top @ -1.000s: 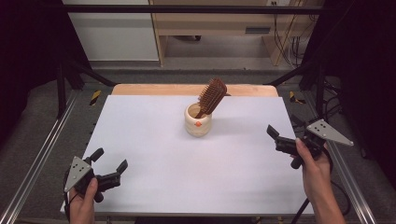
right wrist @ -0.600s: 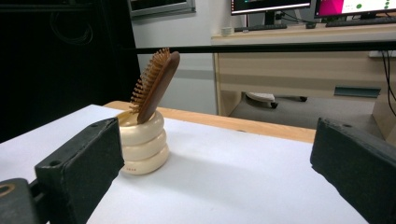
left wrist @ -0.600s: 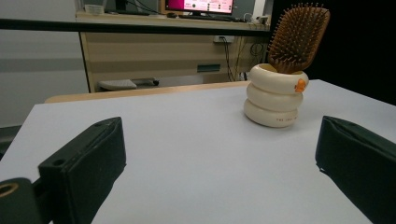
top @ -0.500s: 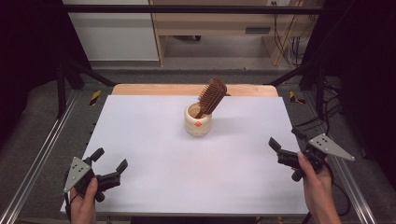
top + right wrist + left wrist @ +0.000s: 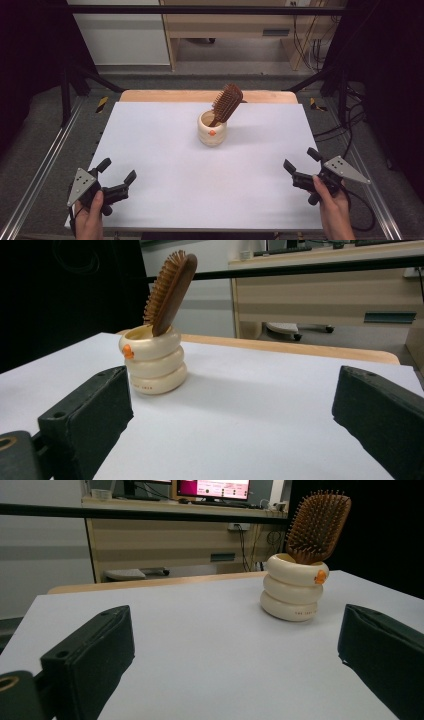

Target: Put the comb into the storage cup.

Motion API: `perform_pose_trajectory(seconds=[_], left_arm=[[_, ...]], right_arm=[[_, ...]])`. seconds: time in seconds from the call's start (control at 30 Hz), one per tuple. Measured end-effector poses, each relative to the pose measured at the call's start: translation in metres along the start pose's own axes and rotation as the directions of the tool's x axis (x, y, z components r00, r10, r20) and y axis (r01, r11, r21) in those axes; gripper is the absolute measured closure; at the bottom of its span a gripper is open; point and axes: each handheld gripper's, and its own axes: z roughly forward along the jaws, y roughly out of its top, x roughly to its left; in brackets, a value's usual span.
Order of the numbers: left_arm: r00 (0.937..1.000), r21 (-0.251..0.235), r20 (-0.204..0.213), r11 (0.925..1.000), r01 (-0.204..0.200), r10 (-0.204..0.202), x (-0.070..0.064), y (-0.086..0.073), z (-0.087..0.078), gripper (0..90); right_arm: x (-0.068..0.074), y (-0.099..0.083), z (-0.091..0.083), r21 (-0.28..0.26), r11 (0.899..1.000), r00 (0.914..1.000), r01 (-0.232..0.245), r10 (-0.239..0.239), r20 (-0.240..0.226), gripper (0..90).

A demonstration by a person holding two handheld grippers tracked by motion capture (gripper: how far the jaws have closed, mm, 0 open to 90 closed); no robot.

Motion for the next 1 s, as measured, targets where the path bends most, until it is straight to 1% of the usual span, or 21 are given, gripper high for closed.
perform_pose_trajectory(seconds=[0.17, 0.47, 0.53, 0.8, 0.93, 1.0], left_arm=[[1.0000, -0.002, 0.005, 1.0000, 0.002, -0.002, 0.000, 0.000, 0.000, 1.8], [1.0000, 0.000, 0.009, 1.0000, -0.003, 0.003, -0.001, 0.000, 0.000, 1.7], [0.9998, 0.002, 0.018, 1.0000, -0.002, 0.002, -0.002, 0.000, 0.001, 1.7], [0.9996, 0.001, 0.027, 1.0000, -0.004, 0.004, -0.003, 0.000, 0.001, 1.7], [0.9995, 0.001, 0.032, 1.0000, -0.007, 0.007, -0.003, 0.000, 0.001, 1.7], [0.9995, 0.002, 0.032, 1.0000, -0.007, 0.007, -0.003, 0.000, 0.002, 1.7]], right_arm=[[0.002, -0.007, 0.001, 0.007, 1.000, 1.0000, -0.002, 0.002, -0.008, 2.8], [0.007, -0.017, 0.003, 0.024, 1.000, 0.9997, 0.015, -0.015, -0.021, 2.9], [0.008, -0.018, 0.004, 0.028, 1.000, 0.9996, 0.015, -0.014, -0.024, 2.9], [0.013, -0.023, 0.008, 0.033, 0.999, 0.9991, 0.029, -0.028, -0.033, 3.0], [0.016, -0.027, 0.010, 0.042, 0.999, 0.9987, 0.028, -0.026, -0.044, 2.9], [0.017, -0.028, 0.011, 0.046, 0.998, 0.9982, 0.035, -0.033, -0.050, 2.9]])
